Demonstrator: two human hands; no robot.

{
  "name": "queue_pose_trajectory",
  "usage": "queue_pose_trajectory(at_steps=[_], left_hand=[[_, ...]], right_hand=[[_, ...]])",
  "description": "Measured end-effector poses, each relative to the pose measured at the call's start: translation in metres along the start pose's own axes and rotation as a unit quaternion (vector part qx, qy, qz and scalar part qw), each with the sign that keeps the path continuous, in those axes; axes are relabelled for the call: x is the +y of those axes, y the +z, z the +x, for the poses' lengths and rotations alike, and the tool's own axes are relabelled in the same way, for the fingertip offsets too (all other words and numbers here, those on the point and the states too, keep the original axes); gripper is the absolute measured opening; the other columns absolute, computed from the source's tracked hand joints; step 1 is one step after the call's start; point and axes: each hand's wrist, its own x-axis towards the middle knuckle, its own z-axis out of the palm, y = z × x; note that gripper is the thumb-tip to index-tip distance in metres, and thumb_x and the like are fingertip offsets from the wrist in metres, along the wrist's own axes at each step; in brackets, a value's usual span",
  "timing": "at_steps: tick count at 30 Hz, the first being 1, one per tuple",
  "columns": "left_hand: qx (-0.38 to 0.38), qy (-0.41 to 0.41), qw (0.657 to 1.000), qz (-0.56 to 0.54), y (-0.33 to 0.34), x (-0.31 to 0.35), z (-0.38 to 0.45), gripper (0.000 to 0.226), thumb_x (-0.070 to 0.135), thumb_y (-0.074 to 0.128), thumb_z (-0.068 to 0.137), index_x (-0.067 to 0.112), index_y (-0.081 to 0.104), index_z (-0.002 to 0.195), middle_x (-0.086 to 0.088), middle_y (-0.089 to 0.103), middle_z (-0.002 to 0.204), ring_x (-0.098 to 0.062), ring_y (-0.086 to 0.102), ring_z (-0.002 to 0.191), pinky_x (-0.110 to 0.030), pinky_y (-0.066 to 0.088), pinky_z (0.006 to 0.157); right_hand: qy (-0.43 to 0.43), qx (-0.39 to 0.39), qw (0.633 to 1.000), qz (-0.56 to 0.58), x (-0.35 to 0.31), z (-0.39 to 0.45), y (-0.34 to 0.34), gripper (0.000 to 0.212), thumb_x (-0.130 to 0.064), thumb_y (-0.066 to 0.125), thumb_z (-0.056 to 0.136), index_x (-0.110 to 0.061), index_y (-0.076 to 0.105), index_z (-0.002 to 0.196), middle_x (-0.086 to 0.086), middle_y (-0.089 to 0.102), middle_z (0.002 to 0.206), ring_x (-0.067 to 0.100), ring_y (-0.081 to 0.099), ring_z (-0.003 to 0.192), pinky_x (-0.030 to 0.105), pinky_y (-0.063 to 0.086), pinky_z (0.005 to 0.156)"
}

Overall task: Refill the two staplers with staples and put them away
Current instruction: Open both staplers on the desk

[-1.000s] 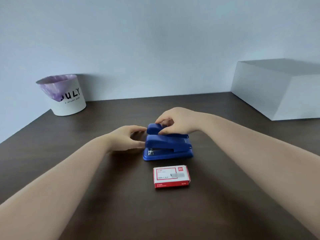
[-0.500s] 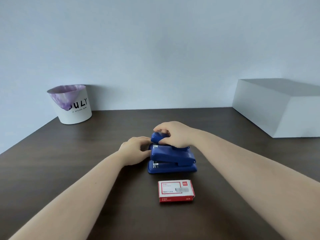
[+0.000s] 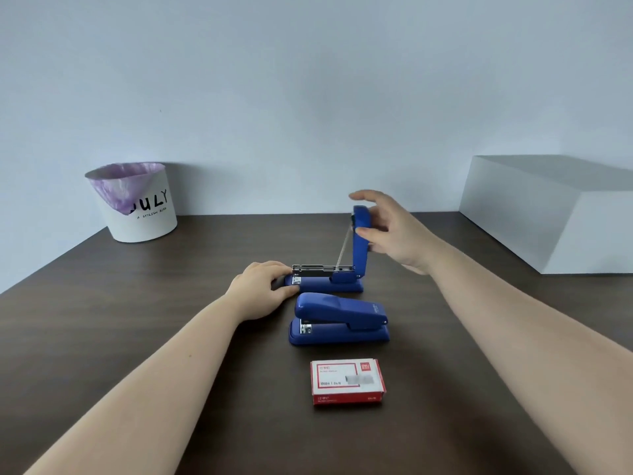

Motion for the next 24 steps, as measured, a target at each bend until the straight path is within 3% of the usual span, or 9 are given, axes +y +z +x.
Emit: queue_pose_trajectory(at_steps=[4,7,10,13,15,18,21,24], left_hand=[[-0.005,-0.002,1.0,-0.001,-0.001,-0.003,0.001,0.048,0.043,0.056,0.087,0.021,0.055,0.128,0.003,0.055,0.136,-0.025,0.047,0.124,-0.047,0.039,0.106],[-0.001,-0.001,1.0,-0.009,0.0,-0.003,0.002,0.048,0.042,0.058,0.086,0.019,0.056,0.128,0.002,0.057,0.133,-0.025,0.049,0.123,-0.046,0.04,0.105],[0.003,0.004,1.0,-0.015,0.001,-0.004,0.002,0.046,0.043,0.058,0.085,0.02,0.058,0.124,0.003,0.06,0.128,-0.024,0.052,0.118,-0.045,0.043,0.102],[0.001,0.008,1.0,-0.02,0.001,-0.008,0.002,0.046,0.049,0.054,0.081,0.024,0.06,0.119,0.005,0.063,0.12,-0.024,0.054,0.112,-0.044,0.045,0.098],[0.003,0.014,1.0,-0.025,0.001,-0.007,0.002,0.039,0.045,0.055,0.083,0.025,0.061,0.117,0.006,0.064,0.115,-0.024,0.055,0.11,-0.043,0.046,0.097],[0.013,0.001,0.998,-0.055,0.003,-0.005,-0.002,0.046,0.036,0.06,0.086,0.027,0.053,0.13,0.003,0.06,0.128,-0.024,0.053,0.119,-0.04,0.043,0.102],[0.082,-0.024,0.992,-0.093,0.002,0.0,-0.01,0.059,0.031,0.064,0.083,0.026,0.043,0.138,0.003,0.052,0.136,-0.018,0.053,0.117,-0.038,0.044,0.102],[0.205,-0.025,0.961,-0.184,-0.001,0.006,-0.023,0.029,0.02,0.067,0.082,0.025,0.062,0.11,0.004,0.062,0.107,-0.012,0.055,0.091,-0.03,0.048,0.089]], right_hand=[[0.024,0.063,0.996,0.058,0.013,-0.014,-0.017,0.024,0.002,0.06,0.087,-0.018,0.052,0.099,0.005,0.056,0.094,0.018,0.063,0.092,0.039,0.059,0.079],[0.058,0.114,0.99,0.061,0.033,-0.026,-0.024,0.016,0.001,0.066,0.083,-0.01,0.054,0.086,0.008,0.056,0.09,0.026,0.067,0.092,0.031,0.062,0.072],[0.072,0.132,0.989,0.013,0.051,-0.034,-0.029,0.01,-0.007,0.071,0.08,-0.011,0.064,0.086,0.006,0.063,0.093,0.024,0.066,0.097,0.031,0.058,0.081],[0.081,0.115,0.986,-0.09,0.06,-0.039,-0.032,0.016,-0.019,0.076,0.077,-0.017,0.071,0.092,-0.004,0.069,0.092,0.011,0.063,0.088,0.021,0.049,0.078],[0.084,0.093,0.986,-0.108,0.063,-0.039,-0.028,0.016,-0.019,0.078,0.074,-0.016,0.073,0.089,-0.002,0.071,0.09,0.01,0.063,0.083,0.021,0.047,0.078],[0.078,0.087,0.983,-0.141,0.064,-0.038,-0.021,0.02,-0.021,0.078,0.074,-0.02,0.072,0.093,-0.004,0.071,0.094,0.006,0.063,0.086,0.021,0.042,0.082],[0.054,0.133,0.969,-0.201,0.056,-0.042,-0.019,0.031,-0.034,0.073,0.078,-0.026,0.066,0.108,-0.011,0.065,0.106,0.004,0.055,0.102,0.021,0.037,0.092],[0.004,0.093,0.97,-0.226,0.025,-0.052,-0.01,0.026,-0.041,0.067,0.081,-0.029,0.068,0.104,-0.018,0.065,0.1,0.003,0.053,0.098,0.011,0.038,0.08]])
